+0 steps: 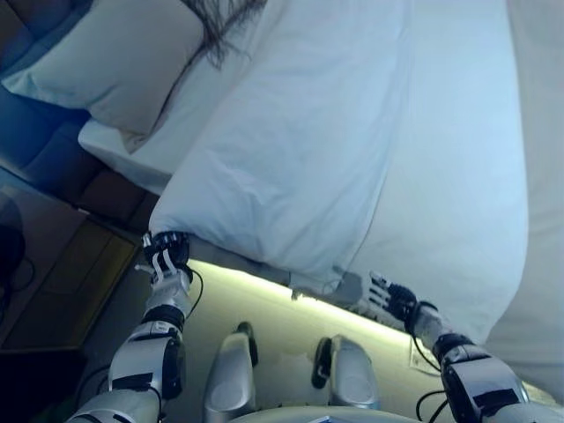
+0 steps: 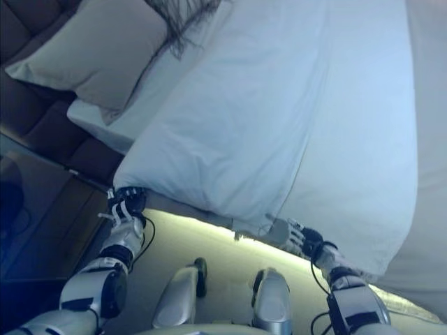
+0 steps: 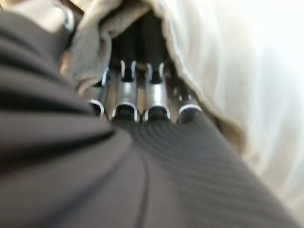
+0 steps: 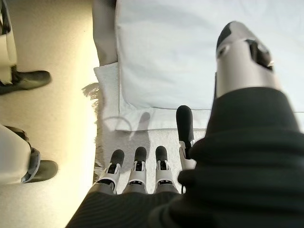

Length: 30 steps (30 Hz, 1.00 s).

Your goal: Make the bed neatly

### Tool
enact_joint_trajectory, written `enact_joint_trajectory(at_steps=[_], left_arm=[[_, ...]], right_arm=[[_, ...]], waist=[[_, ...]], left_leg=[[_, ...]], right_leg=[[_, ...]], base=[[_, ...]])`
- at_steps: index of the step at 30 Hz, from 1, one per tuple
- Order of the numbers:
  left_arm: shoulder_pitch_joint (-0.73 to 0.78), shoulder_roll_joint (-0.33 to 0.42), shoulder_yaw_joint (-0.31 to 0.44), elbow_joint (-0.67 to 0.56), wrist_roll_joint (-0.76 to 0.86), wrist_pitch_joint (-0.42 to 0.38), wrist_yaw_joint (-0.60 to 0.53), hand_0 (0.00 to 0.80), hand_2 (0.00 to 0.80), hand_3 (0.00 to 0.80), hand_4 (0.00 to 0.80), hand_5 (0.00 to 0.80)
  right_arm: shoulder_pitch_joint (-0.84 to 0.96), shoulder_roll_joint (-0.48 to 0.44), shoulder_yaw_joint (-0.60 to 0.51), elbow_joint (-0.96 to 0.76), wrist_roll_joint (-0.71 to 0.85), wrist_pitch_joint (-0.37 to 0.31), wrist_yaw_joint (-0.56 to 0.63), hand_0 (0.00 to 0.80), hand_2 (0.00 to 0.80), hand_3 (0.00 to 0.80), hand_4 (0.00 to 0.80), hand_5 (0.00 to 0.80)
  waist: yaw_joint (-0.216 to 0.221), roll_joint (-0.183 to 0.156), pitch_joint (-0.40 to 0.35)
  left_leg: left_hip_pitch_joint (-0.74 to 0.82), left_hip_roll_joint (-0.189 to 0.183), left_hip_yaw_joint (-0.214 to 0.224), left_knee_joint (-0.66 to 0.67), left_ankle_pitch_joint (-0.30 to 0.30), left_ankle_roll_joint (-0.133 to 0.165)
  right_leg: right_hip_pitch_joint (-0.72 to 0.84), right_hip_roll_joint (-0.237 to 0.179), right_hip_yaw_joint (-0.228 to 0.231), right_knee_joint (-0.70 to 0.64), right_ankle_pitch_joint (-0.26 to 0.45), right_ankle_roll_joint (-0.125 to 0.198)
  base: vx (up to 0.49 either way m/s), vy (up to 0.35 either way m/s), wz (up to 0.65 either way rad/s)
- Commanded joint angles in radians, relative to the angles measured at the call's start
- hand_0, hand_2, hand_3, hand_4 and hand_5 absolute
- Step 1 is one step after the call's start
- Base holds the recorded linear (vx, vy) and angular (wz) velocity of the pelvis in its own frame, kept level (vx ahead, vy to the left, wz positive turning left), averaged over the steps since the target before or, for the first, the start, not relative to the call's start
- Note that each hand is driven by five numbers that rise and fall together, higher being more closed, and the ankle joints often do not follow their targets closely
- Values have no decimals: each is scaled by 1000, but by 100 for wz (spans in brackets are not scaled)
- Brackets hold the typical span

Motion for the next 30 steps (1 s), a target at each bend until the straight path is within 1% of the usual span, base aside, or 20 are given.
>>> enact_joint_trajectory(at_steps=[1, 2, 3, 4, 7, 9, 11, 12, 17, 18, 20, 21, 23, 24, 25, 27, 28, 30], left_arm=[[114, 126, 74, -25, -58, -142, -16, 800, 800, 800, 800, 800], [114, 127, 74, -26, -58, -141, -15, 800, 800, 800, 800, 800], [114, 134, 68, -30, -27, -123, 2, 590, 590, 590, 590, 590], [115, 134, 68, -32, -21, -119, 3, 0, 0, 0, 0, 0], [139, 133, 67, -41, -3, -102, 17, 0, 0, 0, 0, 0], [155, 135, 72, -37, 0, -91, 22, 0, 0, 0, 0, 0], [191, 129, 83, -29, 12, -67, 24, 0, 0, 0, 0, 0], [214, 122, 90, -23, 15, -43, 11, 0, 0, 0, 0, 0], [298, 85, 99, -6, 79, 34, -15, 0, 0, 0, 0, 0], [319, 73, 99, -3, 94, 64, -33, 0, 0, 0, 0, 0], [345, 56, 90, -8, 114, 101, -91, 0, 0, 0, 0, 0], [362, 43, 79, -26, 126, 121, -139, 0, 0, 0, 0, 0], [395, 14, 29, -98, 183, 139, -297, 0, 0, 0, 0, 0], [402, 8, 18, -112, 184, 145, -325, 0, 0, 0, 0, 0], [429, -7, -29, -172, 196, 165, -444, 0, 0, 0, 0, 0], [455, -13, -82, -239, 247, 206, -577, 0, 0, 0, 0, 0], [457, -14, -106, -265, 276, 217, -618, 0, 0, 0, 0, 0], [446, -8, -143, -298, 307, 211, -659, 0, 0, 0, 0, 0]], right_arm=[[-31, -7, 4, -23, 45, -1, 16, 0, 0, 0, 0, 0], [-32, -7, 3, -23, 45, -1, 16, 0, 0, 0, 0, 0], [-35, -18, 5, -43, 52, 3, 25, 0, 0, 0, 0, 0], [-35, -20, 4, -48, 53, 5, 27, 0, 0, 0, 0, 0], [-23, -26, 4, -74, 50, 11, 48, 0, 0, 0, 0, 0], [-9, -31, 1, -81, 49, 14, 62, 0, 0, 0, 0, 0], [22, -30, -11, -81, 40, 3, 82, 0, 0, 0, 0, 0], [37, -29, -17, -87, 40, 2, 84, 0, 0, 0, 0, 0], [82, -14, -35, -92, 23, -11, 89, 0, 0, 0, 0, 0], [90, -10, -39, -94, 22, -14, 88, 0, 0, 0, 0, 0], [104, -5, -42, -100, 25, -16, 89, 0, 0, 0, 0, 0], [113, 1, -44, -108, 25, -17, 85, 0, 0, 0, 0, 0], [133, 7, -43, -137, 31, -13, 68, 0, 0, 0, 0, 0], [140, 7, -43, -143, 33, -12, 64, 0, 0, 0, 0, 0], [159, 13, -44, -154, 40, -22, 55, 0, 0, 0, 0, 0], [175, 19, -46, -163, 42, -26, 50, 0, 0, 0, 0, 0], [176, 21, -43, -164, 46, -27, 49, 0, 0, 0, 0, 0], [170, 23, -34, -165, 53, -24, 43, 0, 0, 0, 0, 0]], waist=[[70, -46, 37], [70, -46, 36], [68, -51, 52], [68, -51, 51], [66, -50, 60], [64, -48, 60], [64, -41, 60], [63, -37, 63], [67, -22, 58], [70, -19, 55], [74, -16, 52], [75, -13, 50], [80, -9, 49], [82, -7, 49], [87, -3, 50], [93, 3, 50], [94, 5, 51], [94, 7, 52]], left_leg=[[-25, -58, 49, 110, -110, 97], [-29, -57, 50, 111, -105, 98], [-64, -53, 45, 154, -120, 96], [-78, -52, 44, 166, -124, 96], [-112, -46, 43, 207, -134, 93], [-117, -46, 42, 212, -135, 91], [-104, -46, 42, 203, -132, 89], [-104, -43, 52, 189, -106, 92], [-56, -47, 56, 141, -89, 88], [-44, -48, 58, 127, -85, 86], [-20, -51, 60, 97, -74, 84], [-6, -52, 61, 77, -67, 82], [16, -53, 63, 42, -53, 81], [22, -54, 63, 34, -50, 82], [31, -58, 62, 12, -40, 82], [45, -58, 61, -20, -25, 83], [49, -58, 60, -31, -20, 84], [56, -56, 60, -50, -9, 84]], right_leg=[[-92, 52, 44, 47, 79, -63], [-96, 51, 42, 48, 83, -65], [-131, 52, 51, 84, 72, -65], [-144, 53, 54, 95, 69, -65], [-177, 54, 64, 129, 61, -61], [-182, 54, 68, 133, 60, -60], [-171, 51, 69, 124, 63, -53], [-171, 44, 60, 110, 87, -59], [-126, 35, 58, 62, 106, -47], [-114, 32, 56, 47, 111, -43], [-90, 27, 51, 21, 122, -37], [-80, 26, 49, 7, 128, -34], [-58, 24, 44, -24, 143, -28], [-53, 24, 42, -31, 146, -27], [-42, 23, 37, -55, 160, -23], [-30, 25, 35, -83, 177, -17], [-27, 26, 34, -93, 185, -15], [-24, 29, 36, -110, 196, -10]], base=[[-10, 11, 15], [-89, 21, 10], [-89, 19, 4], [-108, 36, -2], [-55, 45, 0], [-11, 37, 3], [-12, 48, 1], [-35, 47, 0], [21, 9, 3], [55, -19, 6], [64, -26, 5], [62, -26, 4], [49, -24, 10], [32, -30, 9], [26, -32, 7], [28, -39, 4], [22, -34, 5], [13, -17, 3]])
